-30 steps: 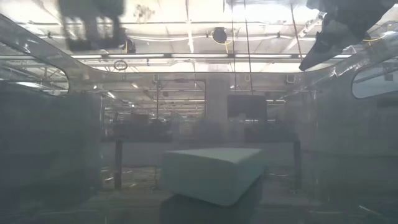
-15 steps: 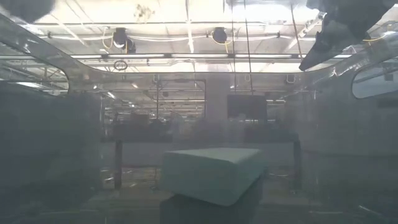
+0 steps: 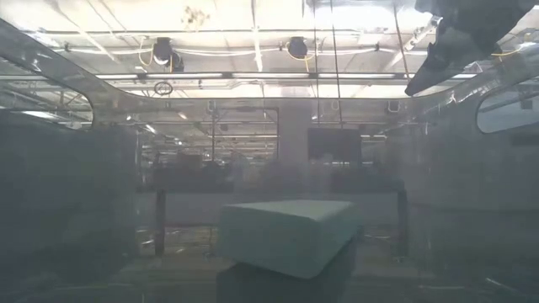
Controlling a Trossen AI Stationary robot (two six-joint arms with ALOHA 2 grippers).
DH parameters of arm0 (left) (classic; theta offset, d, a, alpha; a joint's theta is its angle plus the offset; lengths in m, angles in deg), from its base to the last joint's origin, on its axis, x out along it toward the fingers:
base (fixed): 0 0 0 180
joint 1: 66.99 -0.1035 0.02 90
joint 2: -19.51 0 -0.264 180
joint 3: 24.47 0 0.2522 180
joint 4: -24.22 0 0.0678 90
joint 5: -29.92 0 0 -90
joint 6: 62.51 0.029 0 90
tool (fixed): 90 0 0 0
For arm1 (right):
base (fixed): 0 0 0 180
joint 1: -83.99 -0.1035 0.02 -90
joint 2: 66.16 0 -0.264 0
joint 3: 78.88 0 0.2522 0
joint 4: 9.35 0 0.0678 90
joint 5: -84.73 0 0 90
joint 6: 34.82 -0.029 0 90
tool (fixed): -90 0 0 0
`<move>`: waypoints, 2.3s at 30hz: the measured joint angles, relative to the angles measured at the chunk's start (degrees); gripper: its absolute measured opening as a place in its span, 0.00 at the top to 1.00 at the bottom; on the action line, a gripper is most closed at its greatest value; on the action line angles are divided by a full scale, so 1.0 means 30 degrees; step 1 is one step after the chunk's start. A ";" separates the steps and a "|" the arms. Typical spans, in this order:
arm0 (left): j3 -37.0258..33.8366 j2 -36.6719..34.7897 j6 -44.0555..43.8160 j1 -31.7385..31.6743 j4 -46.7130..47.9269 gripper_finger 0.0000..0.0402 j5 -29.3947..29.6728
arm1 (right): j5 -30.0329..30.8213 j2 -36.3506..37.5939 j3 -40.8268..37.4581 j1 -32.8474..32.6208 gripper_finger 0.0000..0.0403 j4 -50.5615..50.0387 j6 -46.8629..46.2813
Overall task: Sort & place blocks by color
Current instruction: Put the left light blue block into the black bin
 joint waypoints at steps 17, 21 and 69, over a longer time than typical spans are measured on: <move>-0.0015 0.2751 0.1230 0.0074 0.1116 0.36 -0.0956 | -0.0005 0.0007 0.0000 0.0000 0.43 0.0000 -0.0017; -0.0015 0.2827 0.2941 -0.0548 0.1030 0.46 -0.0938 | -0.0005 0.0000 0.0000 0.0000 0.43 0.0000 0.0000; -0.0036 0.1675 1.1812 -0.4489 -0.0549 0.67 0.0324 | -0.0005 0.0007 0.0000 0.0005 0.43 0.0084 -0.0022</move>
